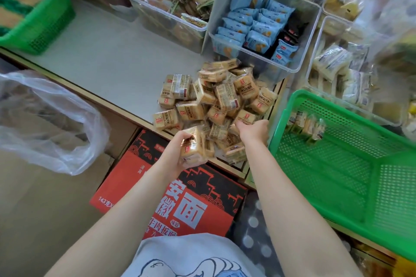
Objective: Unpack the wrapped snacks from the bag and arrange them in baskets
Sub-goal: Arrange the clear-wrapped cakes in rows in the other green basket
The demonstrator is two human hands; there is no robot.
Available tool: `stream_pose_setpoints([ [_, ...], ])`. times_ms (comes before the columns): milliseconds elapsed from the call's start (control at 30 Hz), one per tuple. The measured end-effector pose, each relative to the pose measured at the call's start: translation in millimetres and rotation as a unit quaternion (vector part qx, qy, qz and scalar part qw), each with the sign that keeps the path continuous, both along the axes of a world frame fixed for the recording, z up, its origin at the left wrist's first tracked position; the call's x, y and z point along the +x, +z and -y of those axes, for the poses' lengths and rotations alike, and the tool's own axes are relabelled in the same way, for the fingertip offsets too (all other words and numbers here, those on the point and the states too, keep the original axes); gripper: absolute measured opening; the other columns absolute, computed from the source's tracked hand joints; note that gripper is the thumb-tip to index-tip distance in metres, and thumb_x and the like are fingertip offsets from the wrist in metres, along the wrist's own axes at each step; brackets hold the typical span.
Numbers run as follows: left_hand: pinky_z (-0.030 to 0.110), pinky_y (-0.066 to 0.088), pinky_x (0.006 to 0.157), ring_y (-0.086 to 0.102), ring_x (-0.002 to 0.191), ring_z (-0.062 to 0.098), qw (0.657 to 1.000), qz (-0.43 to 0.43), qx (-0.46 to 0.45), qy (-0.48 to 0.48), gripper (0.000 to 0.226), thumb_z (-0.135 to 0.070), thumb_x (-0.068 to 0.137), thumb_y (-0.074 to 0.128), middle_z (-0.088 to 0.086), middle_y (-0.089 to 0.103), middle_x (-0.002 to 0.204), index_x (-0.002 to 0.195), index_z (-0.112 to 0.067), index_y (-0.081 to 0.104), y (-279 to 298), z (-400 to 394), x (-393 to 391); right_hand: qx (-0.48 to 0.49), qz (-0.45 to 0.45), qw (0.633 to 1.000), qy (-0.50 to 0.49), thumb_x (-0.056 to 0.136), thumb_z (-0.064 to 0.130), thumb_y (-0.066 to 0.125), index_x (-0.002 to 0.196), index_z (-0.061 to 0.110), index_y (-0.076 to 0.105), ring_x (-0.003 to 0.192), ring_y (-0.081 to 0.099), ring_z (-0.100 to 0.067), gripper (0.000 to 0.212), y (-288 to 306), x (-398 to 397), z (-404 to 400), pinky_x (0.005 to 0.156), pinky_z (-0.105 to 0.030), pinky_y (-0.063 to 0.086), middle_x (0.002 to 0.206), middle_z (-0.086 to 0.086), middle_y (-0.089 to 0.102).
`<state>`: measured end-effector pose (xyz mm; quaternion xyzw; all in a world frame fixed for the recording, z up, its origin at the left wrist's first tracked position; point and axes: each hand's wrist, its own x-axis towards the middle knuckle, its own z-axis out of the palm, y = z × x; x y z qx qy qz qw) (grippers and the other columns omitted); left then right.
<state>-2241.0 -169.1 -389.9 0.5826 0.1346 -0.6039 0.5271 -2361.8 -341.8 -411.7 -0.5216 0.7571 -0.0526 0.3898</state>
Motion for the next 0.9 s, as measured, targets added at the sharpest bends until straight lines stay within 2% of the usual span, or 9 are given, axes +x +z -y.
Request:
stream_pose_setpoints([
  [100, 0.034, 0.06, 0.065, 0.074, 0.086, 0.024, 1.0, 0.0, 0.003, -0.018, 0.036, -0.038, 0.095, 0.059, 0.011, 0.076, 0.1, 0.12, -0.013, 0.062, -1, 2, -5, 0.02, -0.02, 0.999, 0.03, 0.088, 0.039, 0.073, 0.14, 0.003, 0.034, 0.129, 0.051, -0.036, 0.074, 2, 3, -3, 0.104, -0.048, 0.041, 0.14, -0.016, 0.052],
  [267, 0.035, 0.061, 0.063, 0.074, 0.085, 0.025, 0.999, 0.005, 0.034, -0.02, 0.045, -0.037, 0.096, 0.061, 0.015, 0.074, 0.106, 0.131, -0.01, 0.057, -1, 12, -11, 0.005, 0.002, 0.999, 0.038, 0.08, 0.039, 0.079, 0.129, 0.005, 0.044, 0.115, 0.058, -0.033, 0.07, 4, 7, -6, 0.094, -0.047, 0.053, 0.131, -0.013, 0.051],
  [400, 0.039, 0.063, 0.07, 0.074, 0.085, 0.026, 0.999, 0.006, 0.014, -0.029, 0.04, -0.036, 0.097, 0.06, 0.014, 0.075, 0.101, 0.128, -0.012, 0.058, 2, 11, -13, -0.014, 0.04, 0.999, -0.014, 0.075, 0.043, 0.074, 0.126, 0.007, 0.047, 0.109, 0.058, -0.03, 0.068, 16, 3, -8, 0.09, -0.047, 0.054, 0.123, -0.008, 0.05],
  [533, 0.046, 0.059, 0.089, 0.069, 0.109, 0.035, 0.998, 0.027, -0.01, -0.051, 0.045, -0.038, 0.097, 0.057, 0.018, 0.071, 0.119, 0.134, -0.013, 0.056, 6, 10, -8, -0.022, 0.194, 0.98, 0.024, 0.081, 0.034, 0.073, 0.114, 0.019, 0.053, 0.092, 0.059, -0.009, 0.041, 47, -13, -31, 0.065, -0.024, 0.046, 0.113, 0.0, 0.06],
  [600, 0.044, 0.059, 0.088, 0.068, 0.112, 0.035, 0.996, 0.046, -0.018, -0.069, 0.045, -0.041, 0.099, 0.053, 0.018, 0.07, 0.122, 0.135, -0.014, 0.056, 13, 16, -8, 0.002, 0.24, 0.965, 0.103, 0.083, 0.032, 0.074, 0.116, 0.023, 0.054, 0.095, 0.06, -0.004, 0.04, 61, -16, -49, 0.072, -0.021, 0.049, 0.113, 0.004, 0.062],
  [667, 0.039, 0.06, 0.08, 0.066, 0.114, 0.036, 0.995, 0.054, -0.018, -0.083, 0.047, -0.046, 0.102, 0.047, 0.018, 0.069, 0.123, 0.133, -0.012, 0.058, 19, 21, -8, -0.009, 0.212, 0.96, 0.182, 0.082, 0.037, 0.076, 0.127, 0.023, 0.053, 0.104, 0.058, -0.008, 0.053, 63, -15, -66, 0.089, -0.028, 0.052, 0.119, 0.005, 0.057],
  [733, 0.038, 0.06, 0.078, 0.066, 0.115, 0.037, 0.992, 0.069, -0.03, -0.104, 0.052, -0.052, 0.101, 0.047, 0.018, 0.069, 0.123, 0.132, -0.012, 0.06, 18, 22, -7, -0.016, 0.177, 0.955, 0.238, 0.083, 0.043, 0.075, 0.139, 0.02, 0.048, 0.111, 0.05, -0.01, 0.066, 60, -14, -78, 0.096, -0.028, 0.045, 0.123, 0.005, 0.047],
  [833, 0.038, 0.063, 0.072, 0.069, 0.109, 0.034, 0.987, 0.074, -0.066, -0.128, 0.079, -0.06, 0.076, 0.068, 0.015, 0.066, 0.128, 0.141, -0.02, 0.046, 11, 16, -3, -0.01, 0.2, 0.946, 0.255, 0.083, 0.057, 0.065, 0.137, 0.022, 0.055, 0.115, 0.053, -0.011, 0.065, 57, -21, -82, 0.102, -0.035, 0.047, 0.125, 0.007, 0.054],
  [900, 0.033, 0.059, 0.068, 0.072, 0.102, 0.029, 0.988, 0.07, -0.066, -0.124, 0.093, -0.059, 0.065, 0.075, 0.013, 0.064, 0.131, 0.143, -0.025, 0.037, 5, 14, -3, -0.019, 0.206, 0.944, 0.258, 0.086, 0.052, 0.065, 0.133, 0.025, 0.061, 0.11, 0.058, -0.012, 0.054, 54, -26, -80, 0.099, -0.04, 0.051, 0.119, 0.006, 0.062],
])
